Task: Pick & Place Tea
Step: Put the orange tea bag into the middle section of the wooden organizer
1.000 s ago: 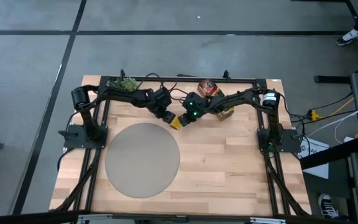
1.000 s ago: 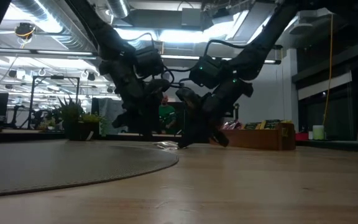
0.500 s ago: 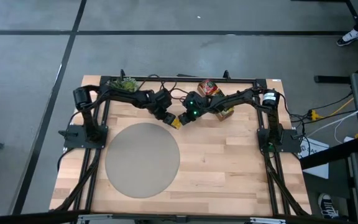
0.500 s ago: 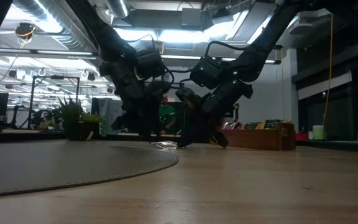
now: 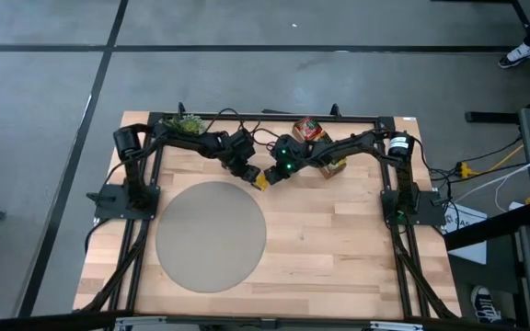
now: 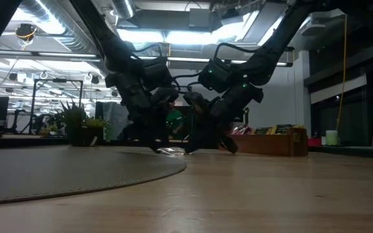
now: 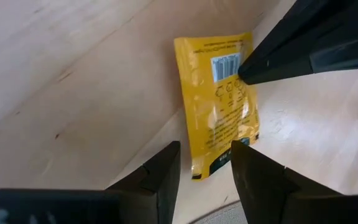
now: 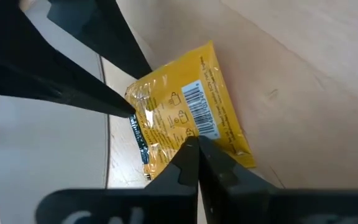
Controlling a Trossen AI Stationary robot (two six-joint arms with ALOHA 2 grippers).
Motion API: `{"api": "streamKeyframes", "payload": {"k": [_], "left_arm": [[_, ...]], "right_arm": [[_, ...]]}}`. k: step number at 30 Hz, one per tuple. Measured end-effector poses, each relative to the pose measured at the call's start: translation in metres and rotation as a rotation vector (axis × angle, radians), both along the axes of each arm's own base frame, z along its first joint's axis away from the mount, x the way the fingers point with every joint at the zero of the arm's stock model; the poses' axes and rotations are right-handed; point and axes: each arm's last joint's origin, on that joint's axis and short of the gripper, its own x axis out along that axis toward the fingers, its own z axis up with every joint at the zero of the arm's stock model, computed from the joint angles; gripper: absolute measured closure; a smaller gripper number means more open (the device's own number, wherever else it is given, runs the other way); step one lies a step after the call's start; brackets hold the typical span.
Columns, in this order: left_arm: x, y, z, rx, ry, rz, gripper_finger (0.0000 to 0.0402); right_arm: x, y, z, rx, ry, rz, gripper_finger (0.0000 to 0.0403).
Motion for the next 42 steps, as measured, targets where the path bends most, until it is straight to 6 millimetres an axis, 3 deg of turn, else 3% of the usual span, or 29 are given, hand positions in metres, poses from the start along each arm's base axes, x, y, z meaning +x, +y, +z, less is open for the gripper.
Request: {"api": "streamKeyframes", "payload": {"k": [5, 12, 17, 23, 27, 33, 42], "left_arm": [[0.001, 0.001, 0.0, 0.003, -0.013, -0.003, 0.0296], [0.002, 0.001, -0.001, 0.032, -0.028, -0.028, 0.0388], [0.0, 0.006, -0.001, 0.045, -0.04, -0.055, 0.0399], [-0.012, 0.011, 0.01, 0.118, -0.022, -0.126, 0.04], [-0.02, 0.01, 0.028, 0.27, -0.006, -0.23, 0.04], [-0.027, -0.002, 0.064, 0.644, 0.018, -0.472, 0.04], [-0.053, -0.031, 0.137, 1.305, 0.176, -0.825, 0.04]], "right_arm": [[0.001, -0.002, 0.002, 0.021, -0.027, -0.025, 0.04], [0.003, -0.003, 0.003, 0.042, -0.05, -0.035, 0.04], [0.003, -0.005, 0.005, 0.068, -0.08, -0.02, 0.0394], [-0.002, -0.015, 0.027, 0.158, -0.202, 0.074, 0.0371], [-0.003, -0.026, 0.063, 0.184, -0.362, 0.112, 0.0354], [-0.007, -0.033, 0.093, 0.311, -0.503, 0.191, 0.0322], [-0.014, -0.056, 0.116, 0.471, -0.624, 0.132, 0.027]]}}
